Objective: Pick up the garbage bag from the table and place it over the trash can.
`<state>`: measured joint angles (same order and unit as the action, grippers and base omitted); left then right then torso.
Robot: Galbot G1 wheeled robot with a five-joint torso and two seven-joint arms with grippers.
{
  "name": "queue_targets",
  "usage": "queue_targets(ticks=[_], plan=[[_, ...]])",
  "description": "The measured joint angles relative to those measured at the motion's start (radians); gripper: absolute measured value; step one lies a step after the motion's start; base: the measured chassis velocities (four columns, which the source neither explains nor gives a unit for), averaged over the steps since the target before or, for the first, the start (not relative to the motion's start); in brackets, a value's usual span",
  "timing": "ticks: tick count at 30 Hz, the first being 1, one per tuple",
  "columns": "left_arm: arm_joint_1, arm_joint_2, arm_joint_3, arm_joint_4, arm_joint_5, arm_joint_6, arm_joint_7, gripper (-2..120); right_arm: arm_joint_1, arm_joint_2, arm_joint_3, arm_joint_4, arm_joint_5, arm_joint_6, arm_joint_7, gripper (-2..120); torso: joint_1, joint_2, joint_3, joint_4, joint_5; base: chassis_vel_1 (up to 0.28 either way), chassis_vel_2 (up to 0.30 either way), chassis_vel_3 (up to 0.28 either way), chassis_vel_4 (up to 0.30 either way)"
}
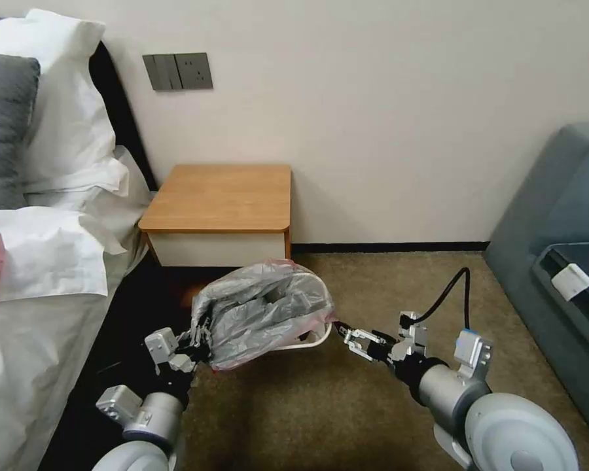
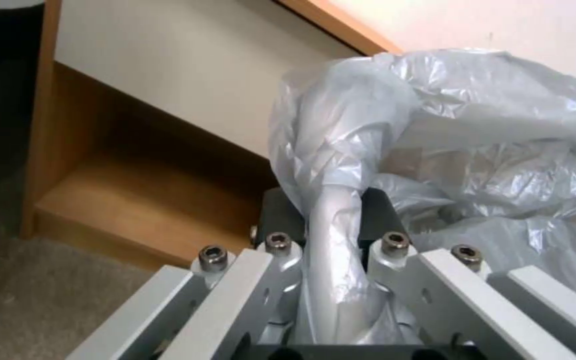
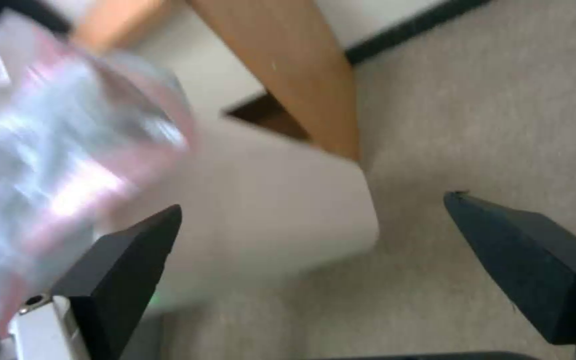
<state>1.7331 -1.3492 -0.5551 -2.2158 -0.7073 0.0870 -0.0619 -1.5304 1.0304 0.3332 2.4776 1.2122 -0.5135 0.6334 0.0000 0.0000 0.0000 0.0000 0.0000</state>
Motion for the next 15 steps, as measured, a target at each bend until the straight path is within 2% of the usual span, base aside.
queue_targets(ticks=[5,8,9,13,15], plan=[[-0.002,-0.003,-0.003,0.008,0.012,-0.003,-0.004,8,-0.013,0.010,0.010,0.022,0.013,0.029,0.054,100,0.000,0.000,0.000,0.0001,0.0000,0.000,0.000,0.000,0.000],[-0.002,-0.004,-0.004,0.011,0.017,-0.005,-0.006,8,-0.019,0.019,0.019,0.025,0.134,0.080,0.089,100,0.000,0.000,0.000,0.0000,0.0000,0.000,0.000,0.000,0.000],[-0.002,-0.004,-0.004,0.011,0.017,-0.005,-0.006,8,-0.019,0.019,0.019,0.025,0.134,0.080,0.089,100,0.000,0.000,0.000,0.0000,0.0000,0.000,0.000,0.000,0.000],[-0.001,0.000,0.003,0.005,0.018,-0.006,-0.007,8,0.020,0.049,0.014,0.025,0.316,0.134,0.089,100,0.000,0.000,0.000,0.0000,0.0000,0.000,0.000,0.000,0.000],[-0.001,0.001,0.003,0.001,0.015,-0.005,-0.007,8,0.032,0.058,0.013,0.025,0.361,0.143,0.088,100,0.000,0.000,0.000,0.0000,0.0000,0.000,0.000,0.000,0.000]])
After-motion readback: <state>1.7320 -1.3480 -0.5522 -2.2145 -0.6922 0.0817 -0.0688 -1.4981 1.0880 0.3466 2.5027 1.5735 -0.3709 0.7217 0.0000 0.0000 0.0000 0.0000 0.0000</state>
